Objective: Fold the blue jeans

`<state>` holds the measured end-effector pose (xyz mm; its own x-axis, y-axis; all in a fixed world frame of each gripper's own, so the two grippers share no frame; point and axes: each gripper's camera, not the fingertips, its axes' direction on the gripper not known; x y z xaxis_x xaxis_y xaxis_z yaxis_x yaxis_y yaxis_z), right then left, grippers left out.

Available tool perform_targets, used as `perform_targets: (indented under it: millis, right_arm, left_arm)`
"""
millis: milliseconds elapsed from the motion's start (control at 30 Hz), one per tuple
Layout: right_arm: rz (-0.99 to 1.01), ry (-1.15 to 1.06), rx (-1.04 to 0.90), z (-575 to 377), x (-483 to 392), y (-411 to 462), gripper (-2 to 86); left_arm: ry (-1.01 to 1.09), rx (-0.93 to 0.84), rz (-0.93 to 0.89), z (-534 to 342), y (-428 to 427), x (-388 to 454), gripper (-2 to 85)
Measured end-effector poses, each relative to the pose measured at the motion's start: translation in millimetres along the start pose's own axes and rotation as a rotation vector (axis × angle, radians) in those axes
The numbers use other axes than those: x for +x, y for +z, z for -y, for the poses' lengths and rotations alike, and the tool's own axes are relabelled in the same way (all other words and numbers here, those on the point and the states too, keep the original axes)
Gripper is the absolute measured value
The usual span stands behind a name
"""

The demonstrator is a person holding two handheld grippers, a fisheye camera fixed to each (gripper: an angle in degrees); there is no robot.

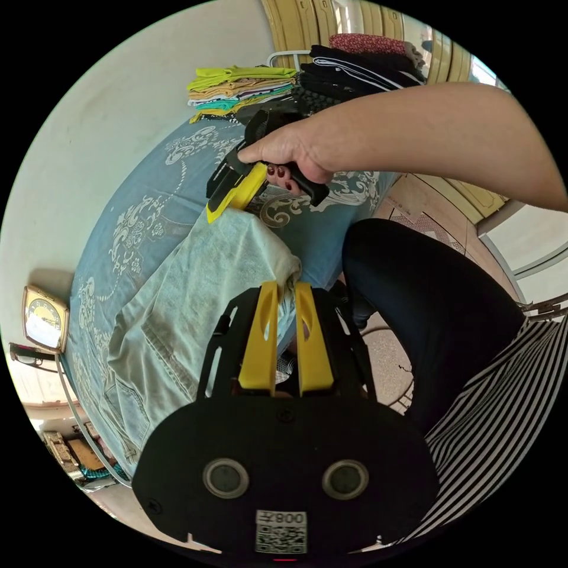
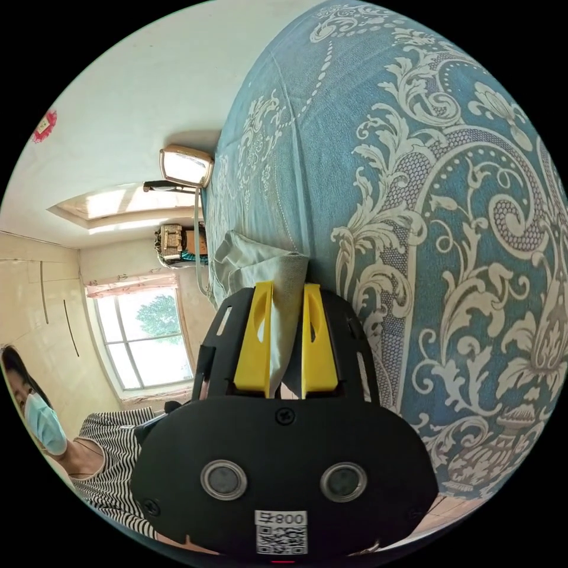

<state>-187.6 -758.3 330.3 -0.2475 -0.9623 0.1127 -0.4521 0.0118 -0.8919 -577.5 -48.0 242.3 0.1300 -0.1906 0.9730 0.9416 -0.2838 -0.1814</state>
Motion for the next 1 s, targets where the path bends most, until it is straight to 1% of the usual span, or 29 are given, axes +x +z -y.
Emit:
perform_targets:
  millis: [200,367,500,700,767,900,1000]
  right_arm:
    - [0.02,-0.018,-0.005,-3,0,-2,4.3]
    - [0.001,-0.066,0.024,-31,-13,-32,3.4]
    - [0.058,-0.05,0.088,-61,-10,-64,3.1]
    - [0.041,0.019,0.177,-118,-1,-120,3.0]
    - [0.042,0.055,0.205,-137,0,-134,2.9]
    - [0.067,0.08,0.233,-151,-13,-142,2.9]
    - [0.08,0.063,0.244,-152,-40,-147,2.9]
  left_arm:
    - [0.014,-0.001,-0.003,-6,-12,-14,3.8]
    - [0.05,0.031,-0.032,-20,-30,-16,2.8]
    - [0.087,0.07,-0.062,-32,-41,-13,2.7]
    - [0.128,0.148,-0.213,-60,-47,-18,3.1]
    - [0.133,0.159,-0.254,-79,-44,-27,3.1]
    - [0.112,0.181,-0.26,-125,-42,-53,3.1]
    - [0.048,0.223,-0.273,-172,-46,-93,3.1]
